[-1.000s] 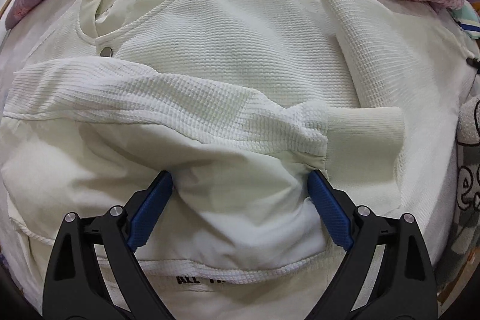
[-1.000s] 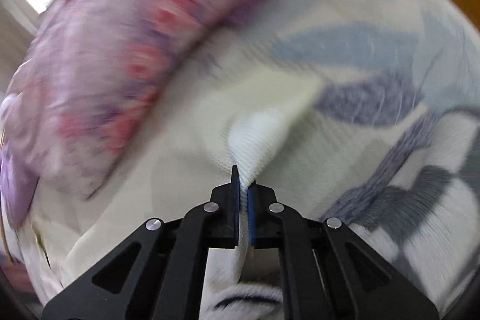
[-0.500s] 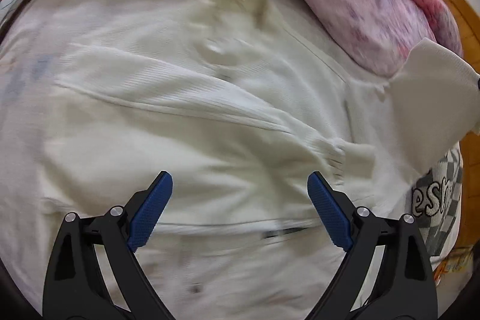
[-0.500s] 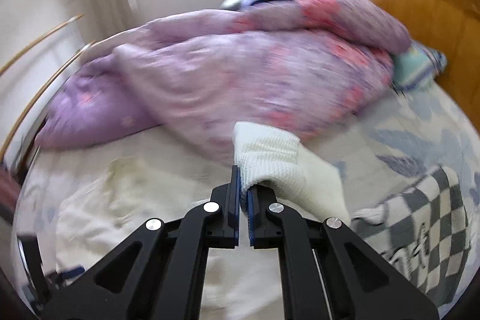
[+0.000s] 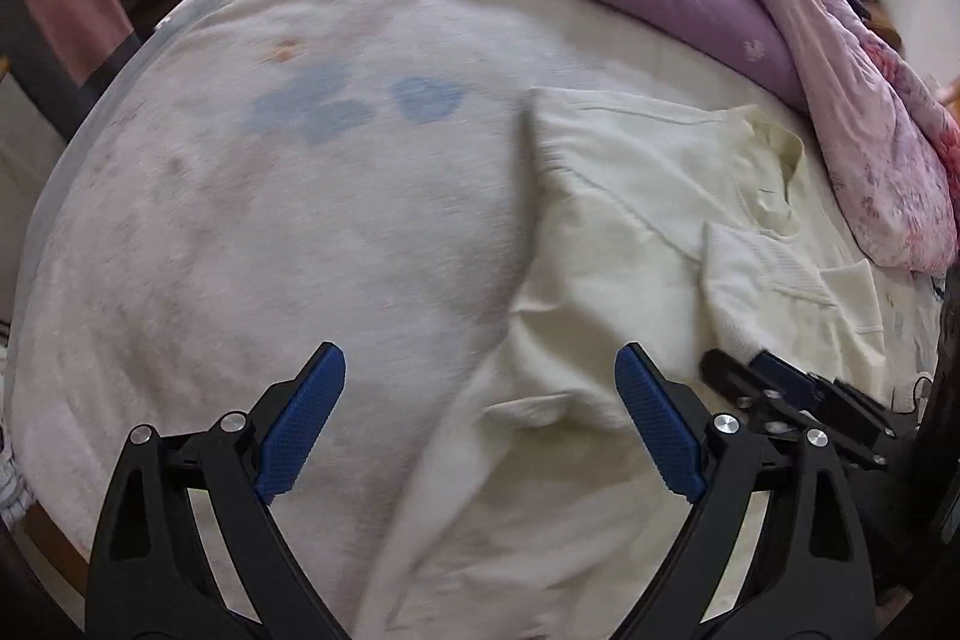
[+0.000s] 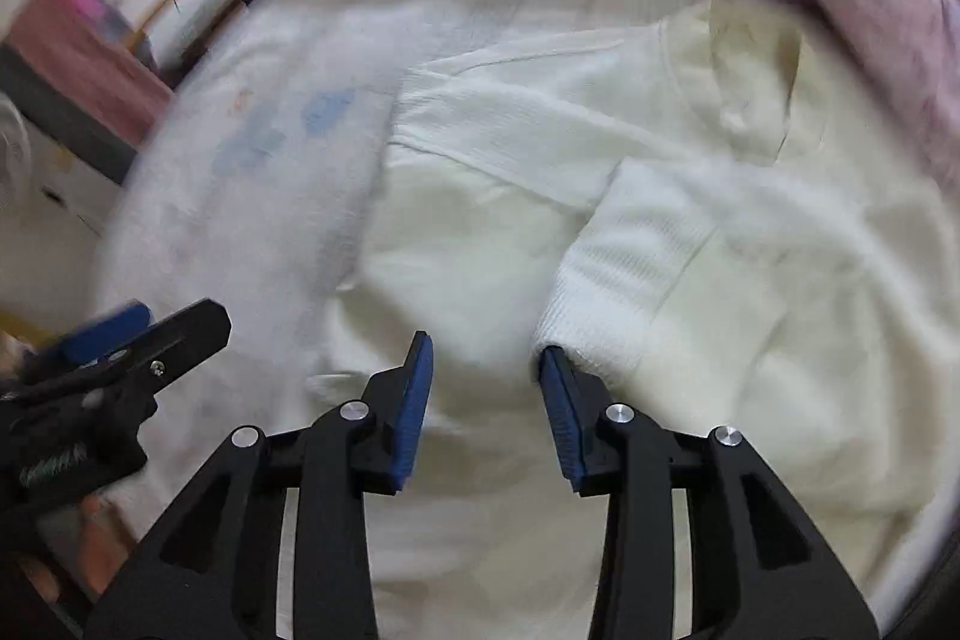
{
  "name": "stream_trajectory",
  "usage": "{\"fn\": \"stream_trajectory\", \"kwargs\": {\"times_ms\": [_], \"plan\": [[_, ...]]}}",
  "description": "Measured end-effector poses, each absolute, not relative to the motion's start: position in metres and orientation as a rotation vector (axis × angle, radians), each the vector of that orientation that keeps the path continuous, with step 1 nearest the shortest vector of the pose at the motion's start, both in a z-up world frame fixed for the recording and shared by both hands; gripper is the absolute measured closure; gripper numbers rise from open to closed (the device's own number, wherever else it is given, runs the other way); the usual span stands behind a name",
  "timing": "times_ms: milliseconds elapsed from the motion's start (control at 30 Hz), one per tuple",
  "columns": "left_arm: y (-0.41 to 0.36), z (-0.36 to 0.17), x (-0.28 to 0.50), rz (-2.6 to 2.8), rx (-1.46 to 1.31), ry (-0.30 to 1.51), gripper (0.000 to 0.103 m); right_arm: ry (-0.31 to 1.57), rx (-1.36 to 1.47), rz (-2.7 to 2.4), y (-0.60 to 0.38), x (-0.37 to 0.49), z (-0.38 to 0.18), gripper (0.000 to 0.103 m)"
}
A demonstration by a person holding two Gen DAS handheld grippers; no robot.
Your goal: Fold large clothes
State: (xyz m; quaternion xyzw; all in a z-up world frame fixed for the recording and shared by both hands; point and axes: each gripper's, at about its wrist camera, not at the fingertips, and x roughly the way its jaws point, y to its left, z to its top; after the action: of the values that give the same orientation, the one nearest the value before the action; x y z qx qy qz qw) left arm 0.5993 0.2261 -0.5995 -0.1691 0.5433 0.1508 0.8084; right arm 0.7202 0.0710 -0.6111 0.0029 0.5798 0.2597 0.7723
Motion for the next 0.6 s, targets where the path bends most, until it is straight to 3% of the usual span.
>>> {"fn": "stream_trajectory", "kwargs": {"times_ms": [67,333,467,600], "plan": [[0.231,-0.6,0.592,0.331,-0.381,1.157,0.012,1.245,0.054,0.567,0.061,0.716,-0.605,0.053],[0.169,-0.605,0.609,0.195,-0.342,1.171,0.012,1.187,0.177,0.47,-0.041,0.706,-0.573,0.052],[0.091,-0.61,0.642,-0.009,-0.263,1.192,0.012,1.212,0.242,0.272,-0.124,0.724,-0.59,0.072],[0.015,-0.641,0.671,-0.13,-0.124,1.251,0.012,1.256,0.286,0.162,-0.185,0.737,-0.611,0.072]]}}
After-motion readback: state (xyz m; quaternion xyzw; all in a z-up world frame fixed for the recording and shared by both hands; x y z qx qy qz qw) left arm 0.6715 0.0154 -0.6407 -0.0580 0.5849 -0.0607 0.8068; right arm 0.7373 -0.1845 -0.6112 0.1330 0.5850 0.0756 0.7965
